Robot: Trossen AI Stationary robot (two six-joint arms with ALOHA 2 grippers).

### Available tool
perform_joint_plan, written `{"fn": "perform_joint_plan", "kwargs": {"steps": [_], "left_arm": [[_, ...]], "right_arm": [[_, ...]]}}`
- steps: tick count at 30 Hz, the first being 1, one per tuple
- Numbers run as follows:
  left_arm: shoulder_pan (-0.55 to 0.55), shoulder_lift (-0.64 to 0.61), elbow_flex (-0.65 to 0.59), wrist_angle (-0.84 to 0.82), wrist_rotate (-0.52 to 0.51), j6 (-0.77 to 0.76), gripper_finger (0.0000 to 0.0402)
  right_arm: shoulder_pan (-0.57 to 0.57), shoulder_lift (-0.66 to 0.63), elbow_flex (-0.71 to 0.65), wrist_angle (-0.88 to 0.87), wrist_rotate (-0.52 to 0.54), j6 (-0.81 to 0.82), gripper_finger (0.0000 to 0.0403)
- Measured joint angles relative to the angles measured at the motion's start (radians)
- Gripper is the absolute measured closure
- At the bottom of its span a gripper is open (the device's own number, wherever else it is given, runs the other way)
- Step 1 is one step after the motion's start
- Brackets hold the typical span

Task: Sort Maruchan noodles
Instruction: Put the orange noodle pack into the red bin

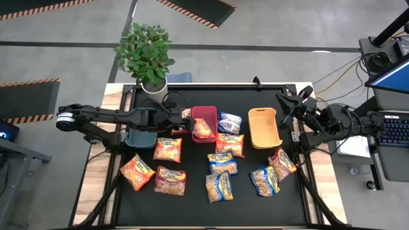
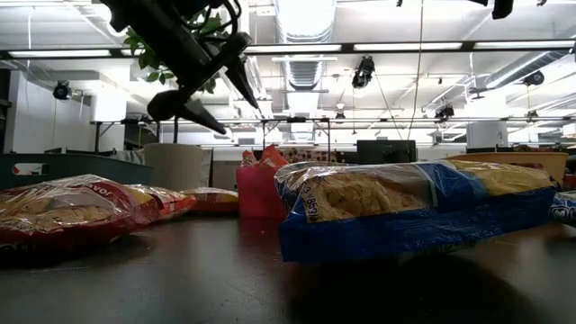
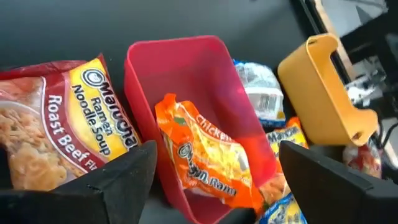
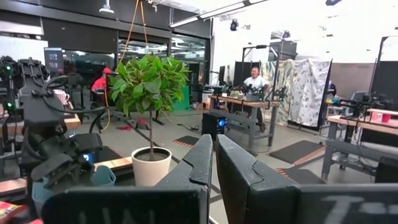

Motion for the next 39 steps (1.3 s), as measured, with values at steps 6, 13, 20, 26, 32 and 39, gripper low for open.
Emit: {"fn": "perform_joint_plan", "kwargs": {"steps": [6, 13, 20, 26, 32, 39], "left_arm": [[0.002, 0.016, 0.0, 0.01, -0.04, -0.02, 0.0107], [0.01, 0.119, -0.001, 0.021, -0.038, -0.035, 0.0116], [0.019, 0.175, -0.001, 0.093, -0.038, -0.033, 0.0117], [0.019, 0.222, -0.001, 0.112, -0.038, -0.033, 0.0117], [0.019, 0.284, 0.008, 0.148, -0.038, -0.034, 0.0119], [0.019, 0.332, 0.073, 0.122, -0.038, 0.009, 0.0148]], "right_arm": [[0.0, 0.0, 0.0, 0.0, 0.001, -0.011, 0.039], [0.0, 0.0, 0.0, 0.0, 0.001, -0.011, 0.039], [0.0, 0.0, 0.0, 0.0, 0.001, -0.011, 0.039], [0.0, 0.0, 0.0, -0.001, 0.0, -0.011, 0.039], [0.0, 0.0, 0.0, -0.002, 0.001, -0.012, 0.039], [0.0, 0.0, 0.0, -0.005, 0.001, -0.012, 0.039]]}}
